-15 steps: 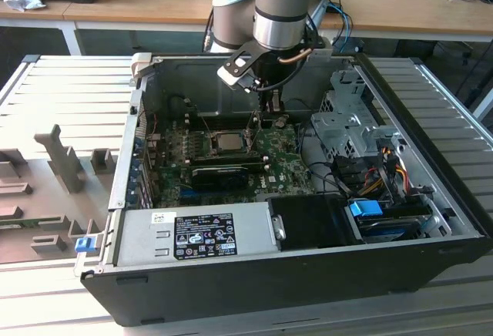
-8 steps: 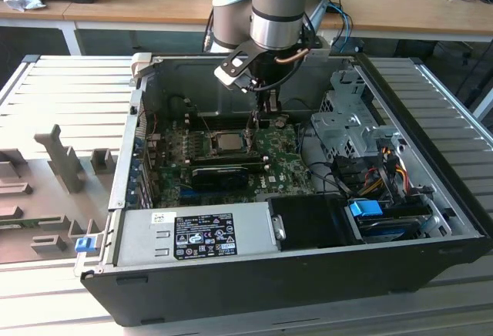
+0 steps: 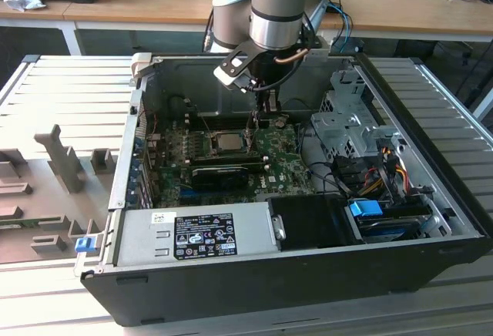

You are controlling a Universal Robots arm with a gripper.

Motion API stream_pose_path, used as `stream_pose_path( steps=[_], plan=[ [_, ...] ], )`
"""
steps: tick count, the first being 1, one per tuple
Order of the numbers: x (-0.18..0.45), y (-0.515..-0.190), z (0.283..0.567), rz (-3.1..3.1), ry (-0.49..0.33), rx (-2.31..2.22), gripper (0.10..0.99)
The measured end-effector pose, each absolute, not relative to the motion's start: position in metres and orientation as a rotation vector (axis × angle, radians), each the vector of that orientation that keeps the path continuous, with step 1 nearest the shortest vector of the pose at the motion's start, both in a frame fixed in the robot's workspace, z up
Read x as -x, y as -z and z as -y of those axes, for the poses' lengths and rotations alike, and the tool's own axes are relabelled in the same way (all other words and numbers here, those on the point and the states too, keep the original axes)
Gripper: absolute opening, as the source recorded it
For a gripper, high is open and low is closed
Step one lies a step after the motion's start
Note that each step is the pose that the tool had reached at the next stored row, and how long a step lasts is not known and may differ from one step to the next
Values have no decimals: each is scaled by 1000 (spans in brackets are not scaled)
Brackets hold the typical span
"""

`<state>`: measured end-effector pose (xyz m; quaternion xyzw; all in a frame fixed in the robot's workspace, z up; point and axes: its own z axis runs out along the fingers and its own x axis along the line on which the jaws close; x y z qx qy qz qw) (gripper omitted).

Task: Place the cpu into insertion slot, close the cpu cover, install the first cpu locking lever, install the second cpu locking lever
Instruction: 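Close the cpu cover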

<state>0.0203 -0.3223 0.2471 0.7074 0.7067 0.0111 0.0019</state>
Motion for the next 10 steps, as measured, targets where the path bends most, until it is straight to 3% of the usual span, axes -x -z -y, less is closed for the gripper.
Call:
stream_pose_path(
  steps=[10],
  plan=[
    [11, -244, 322, -2217, -35, -2220, 106]
  ],
)
